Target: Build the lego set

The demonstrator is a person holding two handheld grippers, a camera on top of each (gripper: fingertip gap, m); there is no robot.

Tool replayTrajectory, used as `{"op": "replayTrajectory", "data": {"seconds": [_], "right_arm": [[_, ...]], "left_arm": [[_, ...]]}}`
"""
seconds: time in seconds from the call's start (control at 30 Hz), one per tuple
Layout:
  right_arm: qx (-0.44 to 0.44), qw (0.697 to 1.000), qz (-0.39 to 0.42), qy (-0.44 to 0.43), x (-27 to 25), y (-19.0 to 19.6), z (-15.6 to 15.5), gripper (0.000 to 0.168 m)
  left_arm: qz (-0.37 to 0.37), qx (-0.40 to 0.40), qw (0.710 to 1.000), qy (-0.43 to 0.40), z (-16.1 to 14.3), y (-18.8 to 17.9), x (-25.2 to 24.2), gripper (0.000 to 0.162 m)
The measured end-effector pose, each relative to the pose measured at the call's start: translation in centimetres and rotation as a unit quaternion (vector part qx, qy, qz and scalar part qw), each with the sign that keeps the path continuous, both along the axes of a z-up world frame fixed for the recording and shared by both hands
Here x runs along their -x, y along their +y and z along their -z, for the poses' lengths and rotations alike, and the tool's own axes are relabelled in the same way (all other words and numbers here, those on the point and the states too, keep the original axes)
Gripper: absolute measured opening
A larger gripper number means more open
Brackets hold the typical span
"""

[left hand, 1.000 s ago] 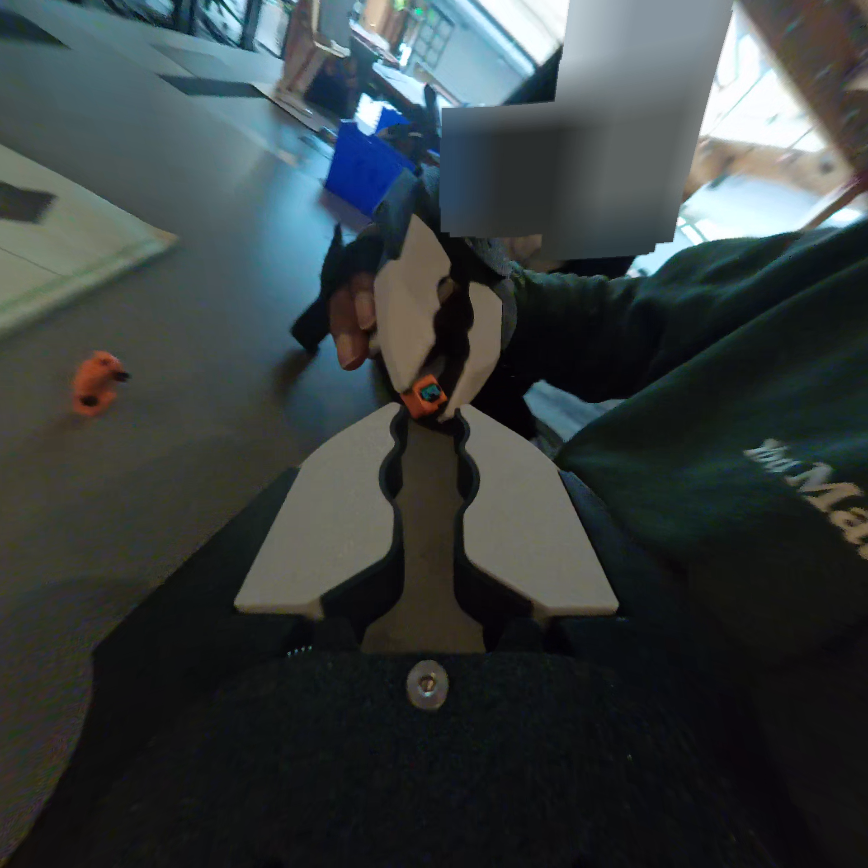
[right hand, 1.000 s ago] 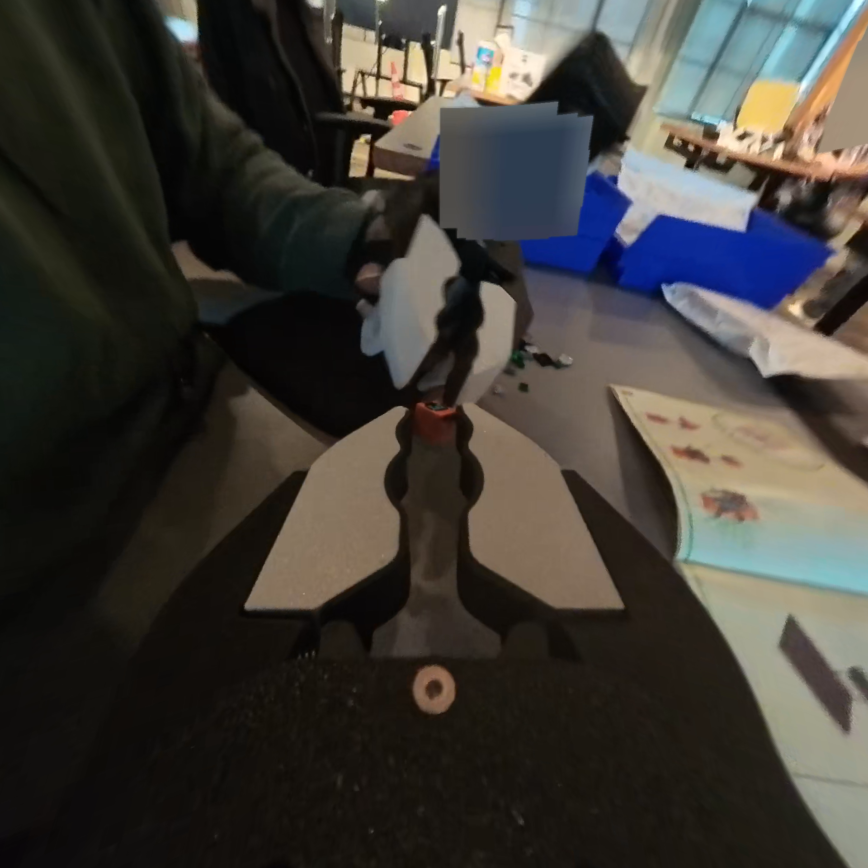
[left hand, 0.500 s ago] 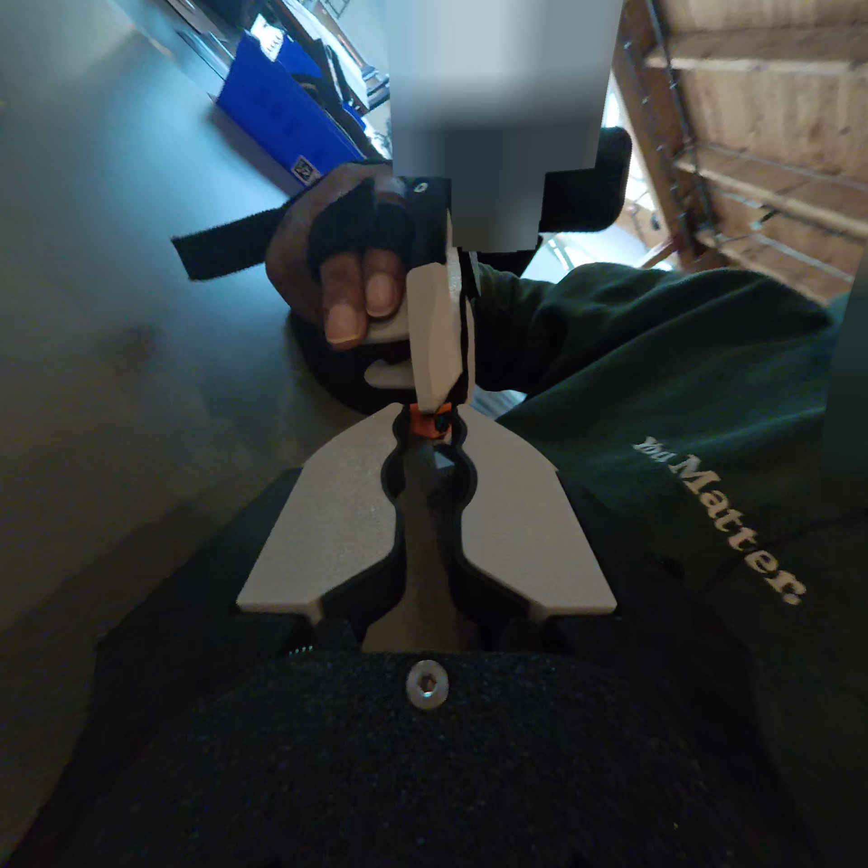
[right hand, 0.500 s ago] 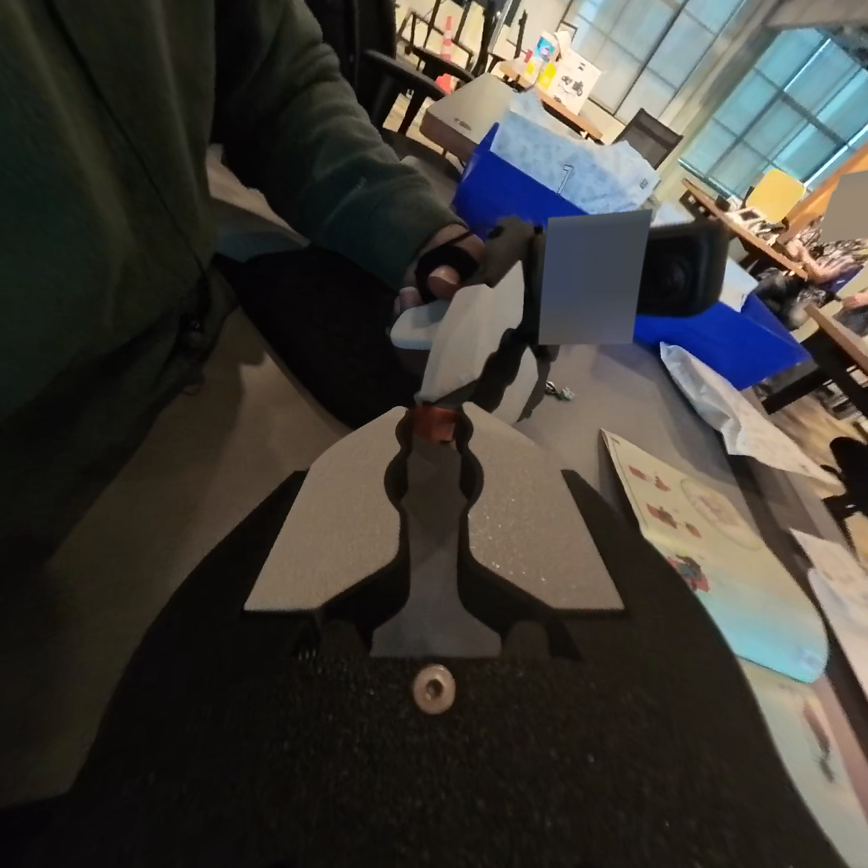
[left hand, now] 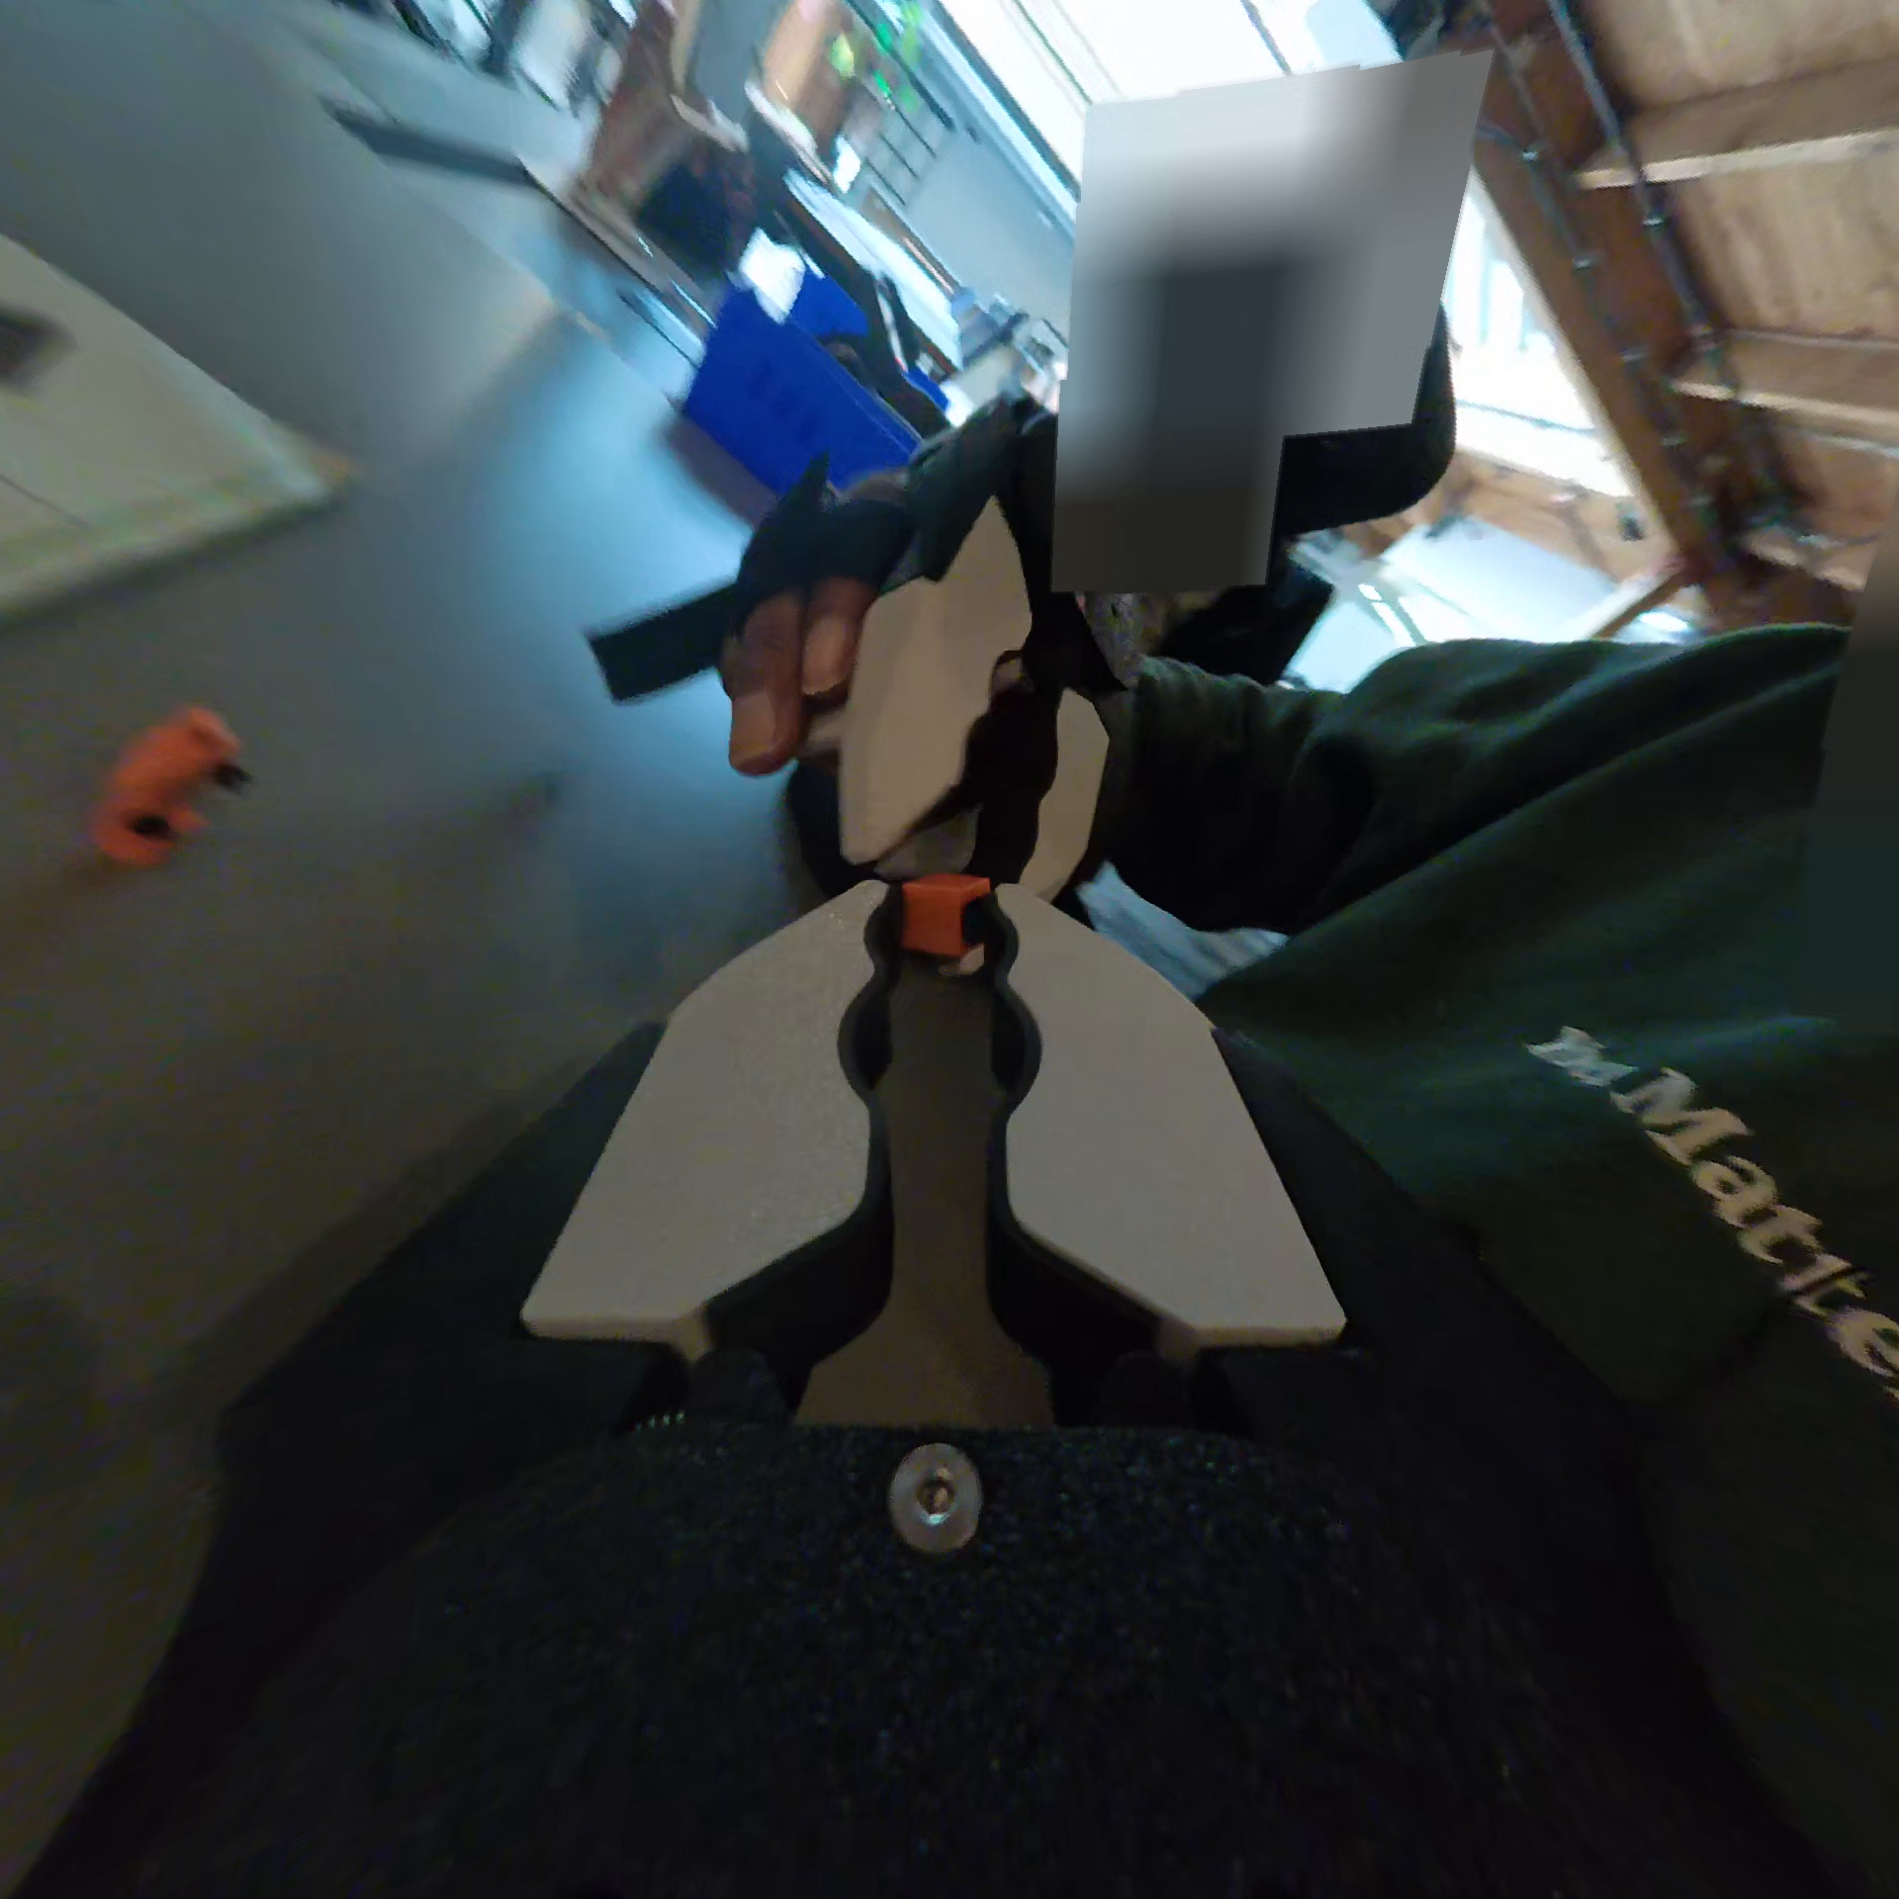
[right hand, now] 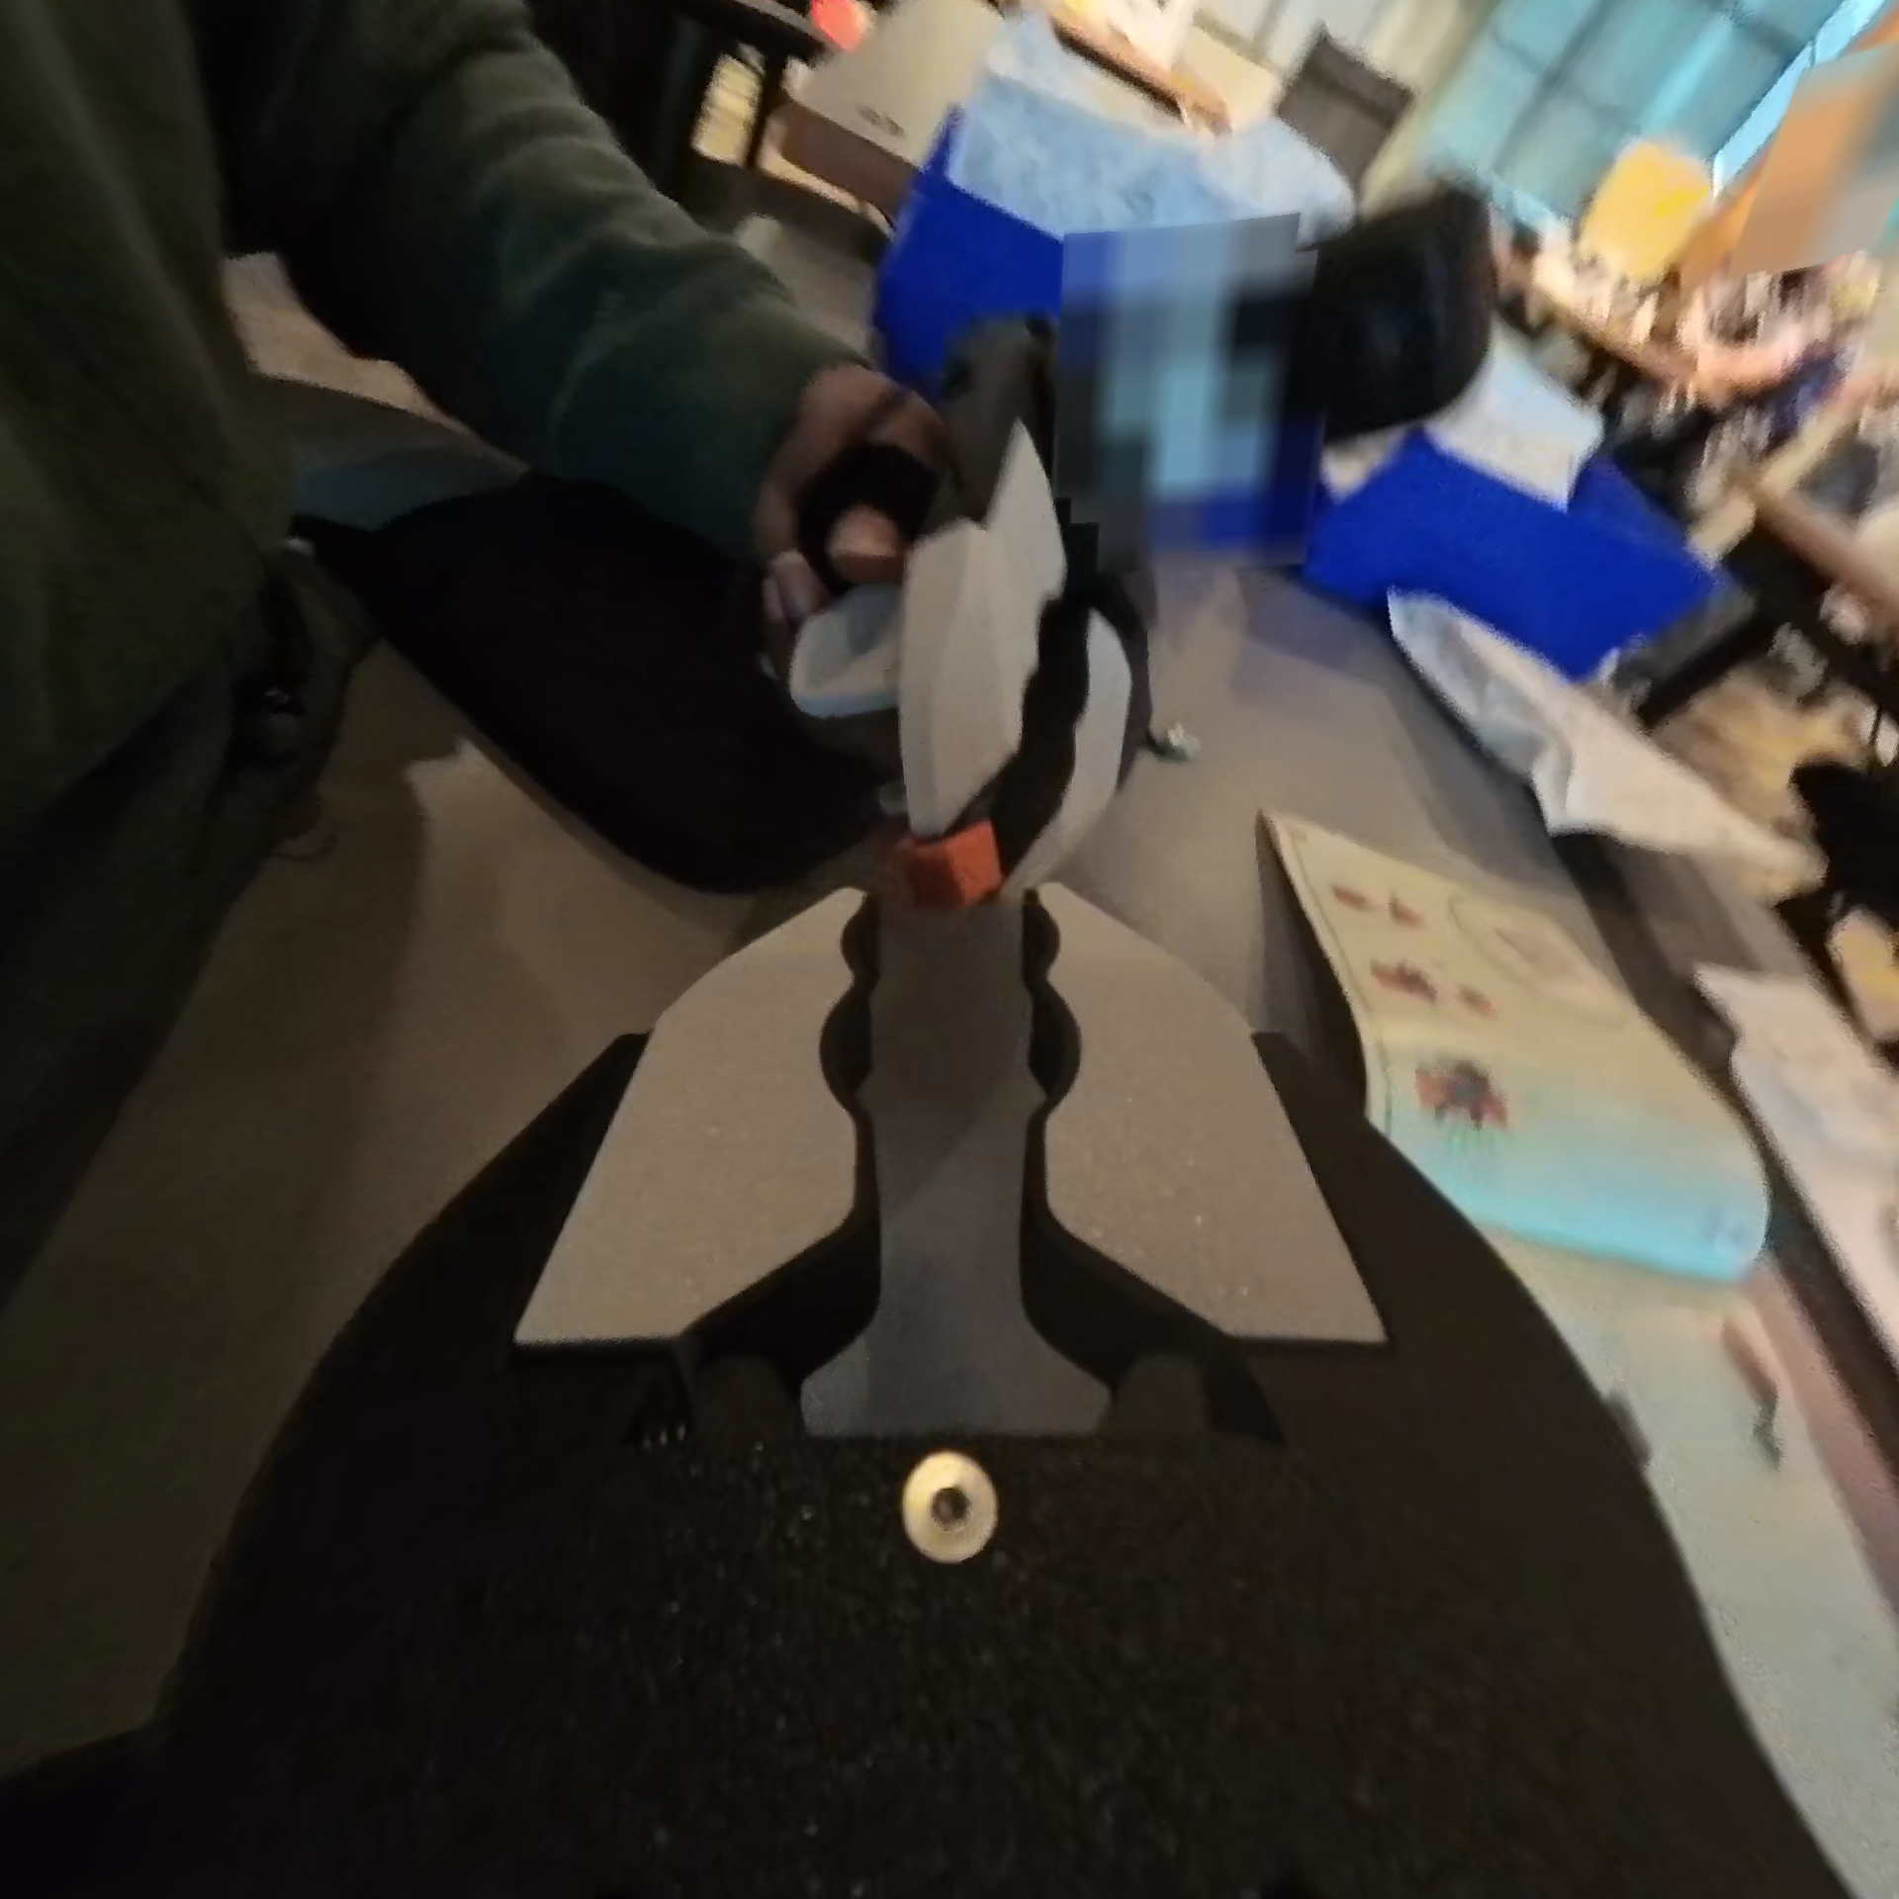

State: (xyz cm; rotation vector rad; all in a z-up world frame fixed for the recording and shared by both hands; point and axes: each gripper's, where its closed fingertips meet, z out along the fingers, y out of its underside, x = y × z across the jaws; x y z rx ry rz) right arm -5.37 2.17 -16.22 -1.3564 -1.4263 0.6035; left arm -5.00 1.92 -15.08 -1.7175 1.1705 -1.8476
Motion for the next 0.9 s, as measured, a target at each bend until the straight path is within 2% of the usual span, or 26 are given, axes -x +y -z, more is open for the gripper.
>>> {"op": "replayTrajectory", "data": {"seconds": [0.23,0.37,0.6,0.7,0.8,0.9], "right_arm": [[0.139,0.986,0.061,0.073,-1.9,1.2,-0.2,0.028],[0.192,0.971,0.099,0.097,-2.9,1.7,-0.2,0.025],[0.290,0.930,0.138,0.182,-2.6,1.9,-0.8,0.026],[0.337,0.906,0.130,0.219,-2.5,1.8,-1.4,0.026],[0.356,0.894,0.133,0.239,-2.9,2.1,-1.7,0.026],[0.349,0.895,0.134,0.244,-3.1,2.3,-1.7,0.025]], "left_arm": [[-0.076,-0.126,0.989,0.003,-0.6,2.1,-0.5,0.014],[-0.112,-0.167,0.980,0.003,-0.9,3.1,-0.9,0.014],[-0.149,-0.229,0.962,-0.006,-1.5,3.8,-1.8,0.014],[-0.153,-0.261,0.953,-0.005,-1.6,3.5,-2.1,0.014],[-0.158,-0.284,0.946,-0.005,-1.6,3.4,-2.3,0.014],[-0.164,-0.284,0.945,-0.004,-1.5,3.4,-2.5,0.014]]}}
